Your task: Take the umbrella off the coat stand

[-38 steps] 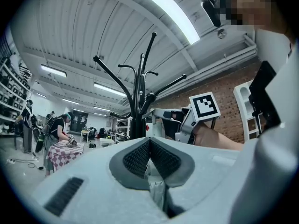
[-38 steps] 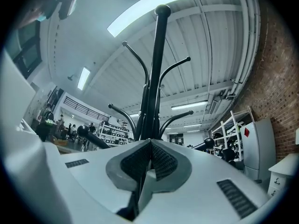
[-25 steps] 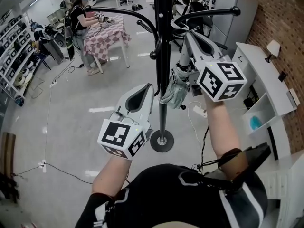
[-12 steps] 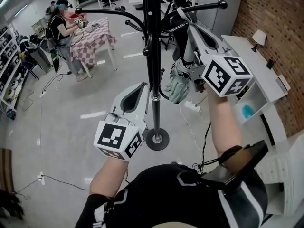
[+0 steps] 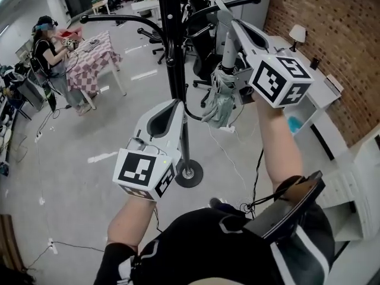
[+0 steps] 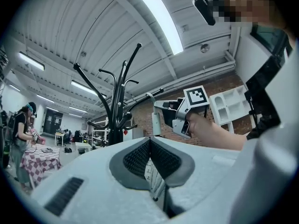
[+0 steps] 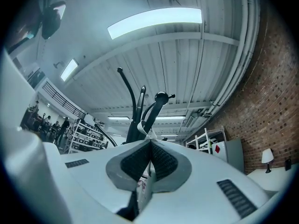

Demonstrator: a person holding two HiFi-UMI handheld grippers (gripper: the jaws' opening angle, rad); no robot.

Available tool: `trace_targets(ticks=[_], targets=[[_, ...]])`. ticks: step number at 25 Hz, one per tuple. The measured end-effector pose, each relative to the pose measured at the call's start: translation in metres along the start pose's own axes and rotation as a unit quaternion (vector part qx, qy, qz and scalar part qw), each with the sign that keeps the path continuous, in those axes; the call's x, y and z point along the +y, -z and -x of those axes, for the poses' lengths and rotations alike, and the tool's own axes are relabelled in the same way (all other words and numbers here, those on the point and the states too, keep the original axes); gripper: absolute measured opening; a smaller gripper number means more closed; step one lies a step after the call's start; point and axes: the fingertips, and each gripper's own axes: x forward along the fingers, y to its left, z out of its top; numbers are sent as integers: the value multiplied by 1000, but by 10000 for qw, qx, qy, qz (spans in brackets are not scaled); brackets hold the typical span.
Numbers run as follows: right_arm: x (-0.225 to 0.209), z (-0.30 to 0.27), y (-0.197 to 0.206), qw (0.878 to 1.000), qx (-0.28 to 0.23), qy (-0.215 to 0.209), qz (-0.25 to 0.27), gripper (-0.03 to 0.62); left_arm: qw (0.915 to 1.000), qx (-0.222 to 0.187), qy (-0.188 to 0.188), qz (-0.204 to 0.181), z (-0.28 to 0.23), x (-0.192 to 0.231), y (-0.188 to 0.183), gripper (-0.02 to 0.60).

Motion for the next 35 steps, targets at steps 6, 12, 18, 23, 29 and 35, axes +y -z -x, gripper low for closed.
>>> trace_targets(ticks=[6,12,18,23,29,35], targets=[[-9,17,-10,9998,50,187,37,9,9997,-206,87,116,-4,-17,-22,8],[-24,37,-37,9999,-70,149,12,9,9997,-204,142,-11,-29,-53,-40,8],[-36,51,-49,9998,-182,-81,-33,9,9998,-150,76,-51,-56,-85,-37,8],[-48,61,-57,9993,-285,-241,-98,9,9999,-123,10,-74,-66,-106,-33,8],[-46,80,-53,9981,-372,-411,-261,9,9998,-6,-131,-120,-62,-118,-26,8],[-46,108,-41,9968,-364,-581,-411,9,9995,59,-268,-158,-57,-134,-15,8]])
